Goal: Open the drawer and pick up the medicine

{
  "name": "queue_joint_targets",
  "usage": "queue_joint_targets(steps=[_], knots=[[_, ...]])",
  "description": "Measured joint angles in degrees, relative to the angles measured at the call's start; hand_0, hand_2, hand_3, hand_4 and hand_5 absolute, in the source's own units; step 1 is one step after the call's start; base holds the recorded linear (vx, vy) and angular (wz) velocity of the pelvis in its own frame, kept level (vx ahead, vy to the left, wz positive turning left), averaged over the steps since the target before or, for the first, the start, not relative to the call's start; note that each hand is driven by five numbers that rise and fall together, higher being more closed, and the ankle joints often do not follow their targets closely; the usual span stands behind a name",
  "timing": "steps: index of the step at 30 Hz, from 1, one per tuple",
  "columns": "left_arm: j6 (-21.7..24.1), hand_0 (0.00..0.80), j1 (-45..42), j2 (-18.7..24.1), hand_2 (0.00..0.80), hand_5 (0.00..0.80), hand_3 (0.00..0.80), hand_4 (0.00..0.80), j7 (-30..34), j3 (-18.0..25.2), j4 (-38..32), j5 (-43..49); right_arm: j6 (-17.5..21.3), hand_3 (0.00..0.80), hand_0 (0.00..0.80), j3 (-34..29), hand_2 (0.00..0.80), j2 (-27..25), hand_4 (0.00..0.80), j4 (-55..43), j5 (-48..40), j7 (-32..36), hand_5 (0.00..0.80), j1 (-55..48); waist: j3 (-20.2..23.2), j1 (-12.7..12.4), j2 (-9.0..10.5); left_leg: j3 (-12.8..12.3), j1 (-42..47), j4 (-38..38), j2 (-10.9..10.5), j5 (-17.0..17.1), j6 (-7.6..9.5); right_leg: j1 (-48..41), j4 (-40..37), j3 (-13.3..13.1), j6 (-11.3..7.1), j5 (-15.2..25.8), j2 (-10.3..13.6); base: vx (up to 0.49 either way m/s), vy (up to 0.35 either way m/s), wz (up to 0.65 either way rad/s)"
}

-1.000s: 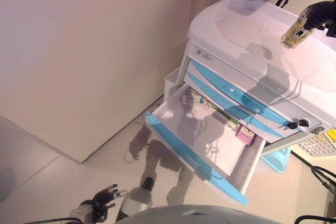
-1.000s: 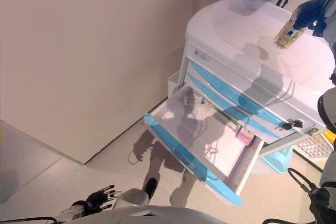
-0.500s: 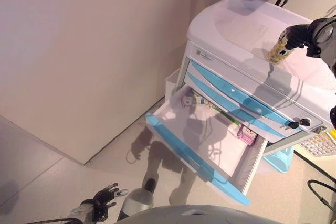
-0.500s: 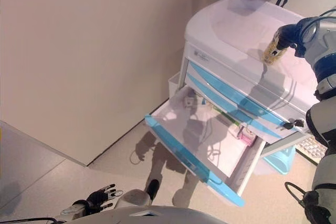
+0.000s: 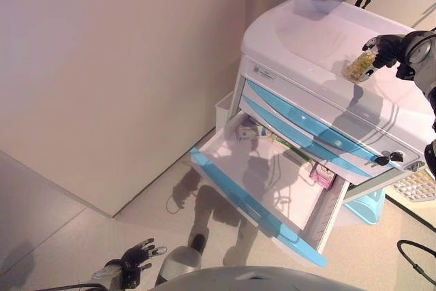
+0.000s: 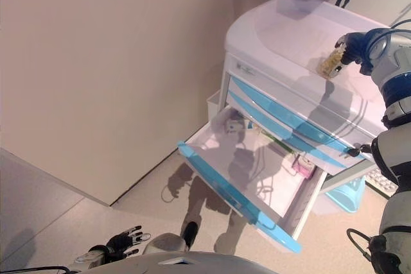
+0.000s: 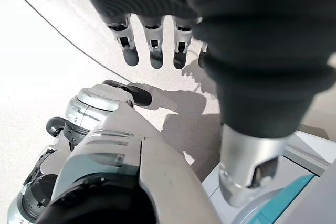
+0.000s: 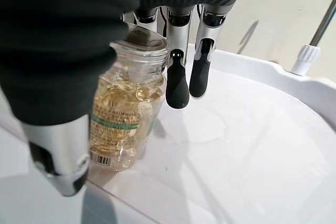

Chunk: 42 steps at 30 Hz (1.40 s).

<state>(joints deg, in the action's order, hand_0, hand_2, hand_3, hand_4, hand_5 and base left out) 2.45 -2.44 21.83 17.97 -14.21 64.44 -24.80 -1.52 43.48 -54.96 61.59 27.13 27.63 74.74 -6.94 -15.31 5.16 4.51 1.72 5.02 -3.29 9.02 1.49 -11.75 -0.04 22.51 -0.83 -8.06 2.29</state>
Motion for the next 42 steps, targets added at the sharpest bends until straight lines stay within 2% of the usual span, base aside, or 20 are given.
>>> queue_joint_targets(steps=[5,11,13,19,22,28,32,36,39,42], knots=[[0.0,0.0,0.0,0.0,0.0,0.0,0.0,0.0,0.0,0.0,-0.6,0.0,-0.1,0.0,0.0,0.0,0.0,0.0,0.0,0.0,-0.4,-1.3,0.0,-0.1,0.1,0.0,-0.26,0.0,0.0,0.0,0.0,0.0,0.0,0.0,0.0,0.0,0.0,0.0,0.0,0.0,0.0,0.0],[-0.1,0.0,-0.1,0.0,0.0,0.0,0.0,0.0,0.1,0.0,-0.6,0.0,-1.0,0.0,0.0,-0.5,0.0,0.0,0.0,-0.1,-6.6,-4.7,0.0,-0.1,0.0,0.4,-0.44,-0.2,0.0,0.0,0.0,0.0,0.0,0.1,0.0,-0.1,0.0,0.0,0.0,0.0,0.0,0.0],[-0.1,0.0,-0.4,0.0,0.0,0.0,0.0,0.0,0.1,0.0,-0.6,0.0,-1.7,0.0,0.0,-1.1,0.0,-0.1,0.0,-1.0,-11.0,-7.1,0.0,-0.1,-0.2,0.7,-0.65,-0.2,0.0,0.0,0.0,0.0,0.0,0.1,0.0,-0.1,0.0,0.0,0.0,0.0,0.0,0.0],[-0.1,0.0,-1.0,0.0,0.0,0.0,0.0,0.0,0.1,0.2,-0.6,0.0,-2.6,0.0,0.0,-8.2,0.0,-1.7,0.0,-3.2,-26.1,-16.3,0.0,-0.2,-0.4,1.5,-0.98,-0.3,-0.1,0.0,0.0,0.0,0.0,0.2,0.1,-0.3,0.0,0.0,0.0,0.0,0.0,0.0],[0.0,0.0,-1.0,0.0,0.0,0.0,0.0,0.0,0.2,0.3,-0.6,0.0,-2.4,0.0,0.0,-11.6,0.0,-3.7,0.0,-4.4,-31.0,-20.4,0.0,-0.2,-0.4,1.7,-0.99,-0.3,-0.1,0.0,0.0,0.0,0.0,0.2,0.1,-0.4,0.01,0.0,0.0,0.0,0.0,0.0],[0.2,0.0,-1.1,0.0,0.0,0.0,0.0,0.0,0.4,0.3,-0.5,0.0,-2.4,0.0,0.0,-14.5,0.0,-6.9,0.0,-5.2,-40.8,-26.0,0.0,-0.3,-0.4,3.5,-0.98,-1.3,0.0,0.0,0.2,-0.1,0.01,0.5,0.1,-1.4,0.02,0.0,0.0,-0.001,0.0,-0.06],[0.3,0.0,-1.0,0.0,0.0,0.0,0.0,0.0,0.5,0.2,-0.3,0.0,-2.2,0.0,0.0,-19.6,0.0,-8.0,0.0,-5.0,-48.2,-31.3,0.0,-0.9,-0.4,5.0,-0.97,-2.0,0.4,0.0,0.3,-0.3,0.17,0.4,0.1,-2.0,0.06,0.1,0.1,-0.007,-0.004,-0.1],[0.4,0.0,-1.1,-0.1,0.0,0.0,0.0,0.0,1.2,0.2,0.0,0.0,-1.2,0.0,0.0,-28.4,0.0,-9.1,0.0,-5.0,-59.1,-37.6,0.0,-4.3,-0.4,6.3,-0.94,-3.2,0.8,0.0,0.4,-0.6,0.34,0.5,0.2,-3.2,0.18,0.2,0.2,-0.007,-0.004,-0.14],[0.4,0.0,-1.2,-0.1,0.0,0.0,0.0,0.0,1.8,0.0,0.1,0.0,0.0,0.0,0.0,-37.0,0.0,-9.2,0.0,-5.5,-67.1,-39.8,0.0,-11.0,-0.4,7.1,-0.93,-4.4,1.3,0.0,0.5,-1.0,0.49,0.6,0.4,-4.6,0.14,0.3,0.2,-0.027,0.007,-0.21],[0.4,0.0,-1.4,-0.1,0.0,0.0,0.0,0.0,2.3,-0.3,0.6,0.2,0.8,0.0,0.0,-43.9,0.0,-7.7,0.0,-6.1,-72.7,-38.9,0.0,-20.6,-0.3,8.2,-1.0,-6.3,1.8,0.0,0.8,-1.5,0.62,1.4,1.3,-6.5,0.11,0.4,0.4,-0.051,0.004,-0.37]])
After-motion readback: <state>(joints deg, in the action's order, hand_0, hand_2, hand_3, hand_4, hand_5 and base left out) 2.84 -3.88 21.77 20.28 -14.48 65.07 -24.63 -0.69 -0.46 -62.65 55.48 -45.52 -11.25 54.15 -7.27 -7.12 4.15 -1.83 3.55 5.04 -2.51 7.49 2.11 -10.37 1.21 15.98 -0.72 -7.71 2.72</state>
